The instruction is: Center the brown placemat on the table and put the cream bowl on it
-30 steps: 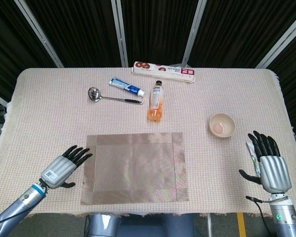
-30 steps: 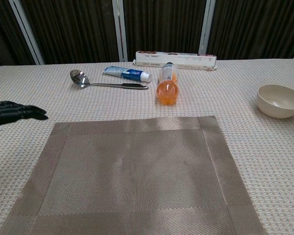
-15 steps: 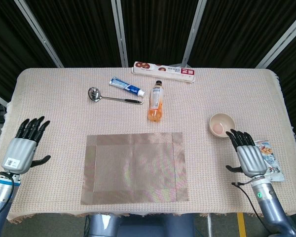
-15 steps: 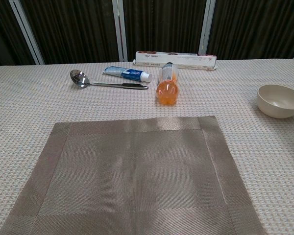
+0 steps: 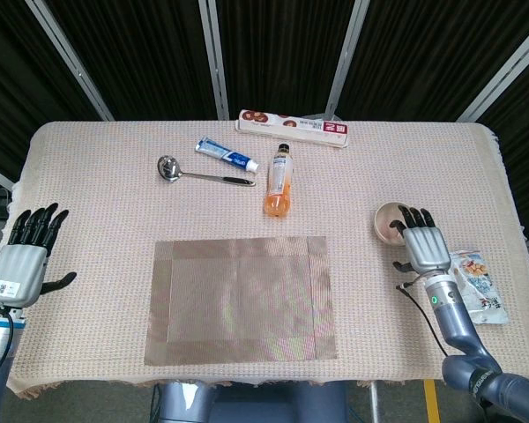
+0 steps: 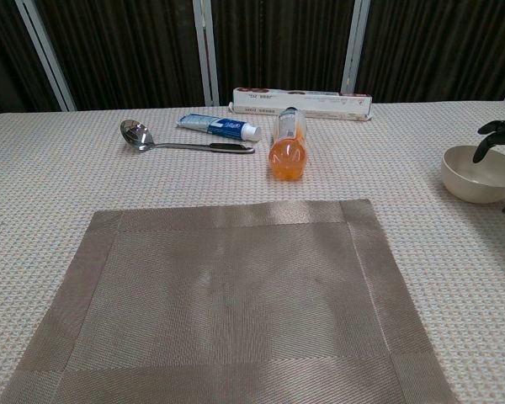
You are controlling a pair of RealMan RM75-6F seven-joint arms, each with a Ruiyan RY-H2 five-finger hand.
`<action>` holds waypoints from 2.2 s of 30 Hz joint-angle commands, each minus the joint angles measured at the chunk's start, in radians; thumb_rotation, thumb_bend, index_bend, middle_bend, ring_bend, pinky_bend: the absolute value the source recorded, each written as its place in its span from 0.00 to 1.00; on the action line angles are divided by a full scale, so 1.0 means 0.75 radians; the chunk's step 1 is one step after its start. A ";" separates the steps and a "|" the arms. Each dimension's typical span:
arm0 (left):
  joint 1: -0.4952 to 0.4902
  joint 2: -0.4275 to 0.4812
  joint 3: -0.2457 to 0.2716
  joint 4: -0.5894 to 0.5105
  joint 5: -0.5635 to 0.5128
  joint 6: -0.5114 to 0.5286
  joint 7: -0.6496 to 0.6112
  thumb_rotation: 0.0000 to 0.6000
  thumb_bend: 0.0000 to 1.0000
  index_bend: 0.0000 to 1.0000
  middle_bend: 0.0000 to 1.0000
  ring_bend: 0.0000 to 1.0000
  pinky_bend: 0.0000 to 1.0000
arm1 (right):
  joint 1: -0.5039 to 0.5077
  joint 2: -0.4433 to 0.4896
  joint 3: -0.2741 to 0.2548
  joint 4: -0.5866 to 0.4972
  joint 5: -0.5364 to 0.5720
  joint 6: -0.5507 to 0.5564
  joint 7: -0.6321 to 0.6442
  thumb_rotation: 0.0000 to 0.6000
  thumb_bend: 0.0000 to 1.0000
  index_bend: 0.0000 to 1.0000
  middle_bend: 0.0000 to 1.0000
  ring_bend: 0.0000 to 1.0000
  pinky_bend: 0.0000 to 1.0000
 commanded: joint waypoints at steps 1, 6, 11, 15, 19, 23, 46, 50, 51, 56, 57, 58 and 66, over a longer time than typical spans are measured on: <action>0.002 0.001 -0.008 0.010 -0.007 -0.009 -0.011 1.00 0.00 0.00 0.00 0.00 0.00 | 0.042 -0.060 0.009 0.078 0.024 -0.040 -0.011 1.00 0.10 0.31 0.00 0.00 0.00; 0.007 0.002 -0.019 0.023 -0.005 -0.025 -0.033 1.00 0.00 0.00 0.00 0.00 0.00 | 0.082 -0.151 0.004 0.211 0.026 -0.061 -0.007 1.00 0.18 0.34 0.00 0.00 0.00; 0.012 0.002 -0.031 0.027 0.000 -0.037 -0.043 1.00 0.00 0.00 0.00 0.00 0.00 | 0.104 -0.208 -0.003 0.308 0.015 -0.063 0.008 1.00 0.23 0.42 0.00 0.00 0.00; 0.016 0.002 -0.037 0.028 0.003 -0.038 -0.045 1.00 0.00 0.00 0.00 0.00 0.00 | 0.110 -0.229 -0.004 0.350 0.013 -0.063 0.022 1.00 0.32 0.50 0.00 0.00 0.00; 0.020 0.002 -0.042 0.027 0.007 -0.041 -0.050 1.00 0.00 0.00 0.00 0.00 0.00 | 0.113 -0.254 -0.010 0.404 -0.001 -0.051 0.033 1.00 0.39 0.58 0.00 0.00 0.00; 0.023 0.002 -0.045 0.029 0.013 -0.043 -0.052 1.00 0.00 0.00 0.00 0.00 0.00 | 0.109 -0.269 -0.016 0.435 -0.022 -0.030 0.063 1.00 0.40 0.63 0.00 0.00 0.00; 0.037 0.008 -0.064 0.033 0.040 -0.083 -0.082 1.00 0.00 0.00 0.00 0.00 0.00 | 0.047 -0.053 -0.125 0.007 -0.553 0.505 0.299 1.00 0.39 0.64 0.00 0.00 0.00; 0.038 0.007 -0.067 0.042 0.038 -0.091 -0.087 1.00 0.00 0.00 0.00 0.00 0.00 | 0.099 -0.011 -0.148 -0.081 -0.671 0.505 0.392 1.00 0.39 0.64 0.00 0.00 0.00; 0.038 0.007 -0.067 0.043 0.038 -0.093 -0.088 1.00 0.00 0.00 0.00 0.00 0.00 | 0.111 -0.006 -0.152 -0.088 -0.688 0.497 0.414 1.00 0.39 0.64 0.00 0.00 0.00; 0.039 0.001 -0.070 0.049 0.041 -0.102 -0.086 1.00 0.00 0.00 0.00 0.00 0.00 | 0.241 0.011 -0.183 -0.079 -0.823 0.401 0.592 1.00 0.39 0.64 0.01 0.00 0.00; 0.040 0.000 -0.072 0.051 0.040 -0.104 -0.085 1.00 0.00 0.00 0.00 0.00 0.00 | 0.271 -0.002 -0.189 -0.067 -0.839 0.373 0.633 1.00 0.39 0.64 0.01 0.00 0.00; 0.040 -0.002 -0.074 0.053 0.039 -0.105 -0.084 1.00 0.00 0.00 0.00 0.00 0.00 | 0.287 -0.010 -0.192 -0.057 -0.846 0.356 0.652 1.00 0.39 0.64 0.01 0.00 0.00; 0.041 -0.013 -0.088 0.077 0.014 -0.129 -0.076 1.00 0.00 0.00 0.00 0.00 0.00 | 0.424 -0.149 -0.212 0.025 -0.925 0.262 0.715 1.00 0.39 0.75 0.01 0.00 0.00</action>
